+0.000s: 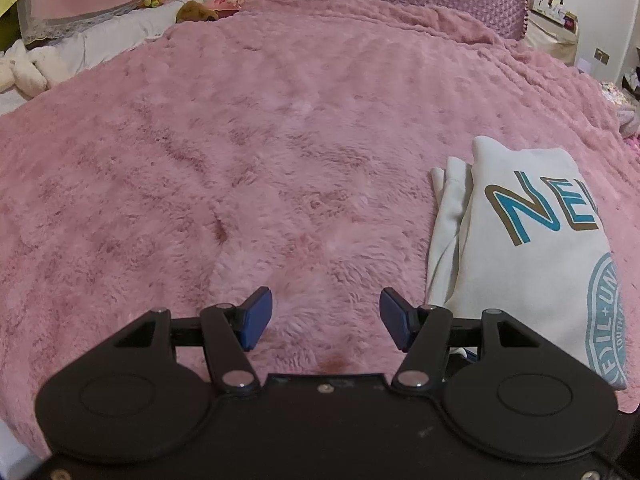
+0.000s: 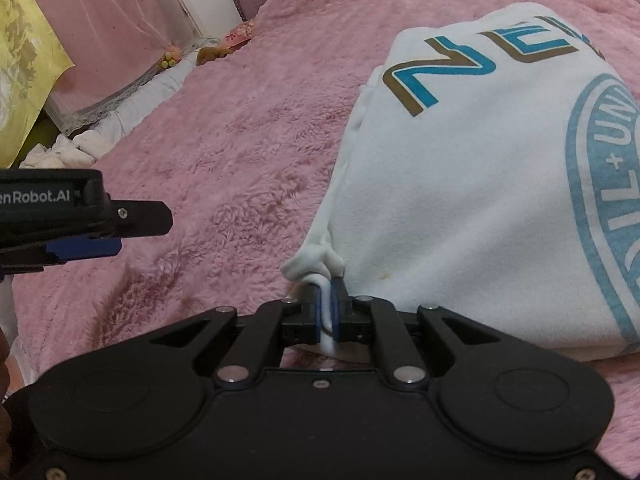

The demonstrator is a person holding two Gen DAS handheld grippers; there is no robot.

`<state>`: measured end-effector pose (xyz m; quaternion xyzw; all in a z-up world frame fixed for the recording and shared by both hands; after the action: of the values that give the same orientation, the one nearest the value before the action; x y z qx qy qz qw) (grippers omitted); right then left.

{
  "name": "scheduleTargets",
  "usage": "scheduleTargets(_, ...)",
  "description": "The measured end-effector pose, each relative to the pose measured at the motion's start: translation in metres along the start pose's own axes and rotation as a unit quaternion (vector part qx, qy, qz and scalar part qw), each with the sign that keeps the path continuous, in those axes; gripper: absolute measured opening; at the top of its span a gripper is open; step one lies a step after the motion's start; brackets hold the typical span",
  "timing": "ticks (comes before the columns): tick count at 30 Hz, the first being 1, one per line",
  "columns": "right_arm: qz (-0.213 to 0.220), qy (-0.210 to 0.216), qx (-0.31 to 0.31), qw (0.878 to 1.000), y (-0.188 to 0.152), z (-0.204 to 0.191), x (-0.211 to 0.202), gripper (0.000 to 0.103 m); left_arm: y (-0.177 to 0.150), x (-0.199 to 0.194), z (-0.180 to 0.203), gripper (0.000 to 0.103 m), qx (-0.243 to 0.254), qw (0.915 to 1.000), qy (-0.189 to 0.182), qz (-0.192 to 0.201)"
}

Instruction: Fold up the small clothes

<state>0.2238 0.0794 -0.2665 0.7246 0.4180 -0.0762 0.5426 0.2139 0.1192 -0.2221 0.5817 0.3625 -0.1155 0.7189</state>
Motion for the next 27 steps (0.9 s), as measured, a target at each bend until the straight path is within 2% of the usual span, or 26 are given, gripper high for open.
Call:
scheduleTargets(4,-0.001,-0.005,-0.02,1.0,0.0,-0.005,0.0,0.002,-0.001,-0.001,0.0,0.061,0.001,1.0,-0.004,-0.002)
scheduleTargets(7,0.004,0.009,-0.035,0.999,0.007,-0.014,-0.007,0.01,-0.002,-0.001,0.0,0.061,0.002,1.0,-0.005,-0.004)
scheduleTargets(9,0.003,0.02,-0.042,0.999,0.014,-0.018,-0.019,0.024,-0.002,-0.001,0.0,0.061,0.003,1.0,-0.006,-0.006)
scheduleTargets(10,0.006,0.025,-0.049,0.998,0.019,-0.019,-0.031,0.027,-0.002,-0.001,0.001,0.061,0.004,0.9999,-0.007,-0.009)
scheduleTargets(12,0.015,0.032,-0.065,0.997,0.024,-0.018,-0.055,0.045,-0.001,0.001,0.005,0.061,0.007,0.9998,-0.013,-0.012)
scheduleTargets(15,0.025,0.044,-0.106,0.993,0.025,-0.01,-0.092,0.046,0.0,0.005,0.016,0.061,0.015,0.9996,-0.019,-0.014)
scheduleTargets(19,0.036,0.012,-0.14,0.989,0.028,0.023,-0.125,0.047,0.002,0.017,0.043,0.061,0.025,0.9986,-0.041,-0.02)
scheduleTargets(27,0.037,-0.088,-0.095,0.991,0.052,0.133,-0.137,0.048,0.034,0.068,0.106,0.061,0.075,0.9938,-0.082,-0.008)
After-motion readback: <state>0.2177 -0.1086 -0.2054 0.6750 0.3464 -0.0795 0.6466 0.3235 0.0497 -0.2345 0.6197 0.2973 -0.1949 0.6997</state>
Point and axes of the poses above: each gripper's, at about its wrist camera, not at the fingertips, and x roughly the way its jaws point, z to its right, y to its top, the point moved 9 cm from there along x, roughly the way its jaws point, and after that the axes turned 6 degrees about z, right-handed, at the moved point
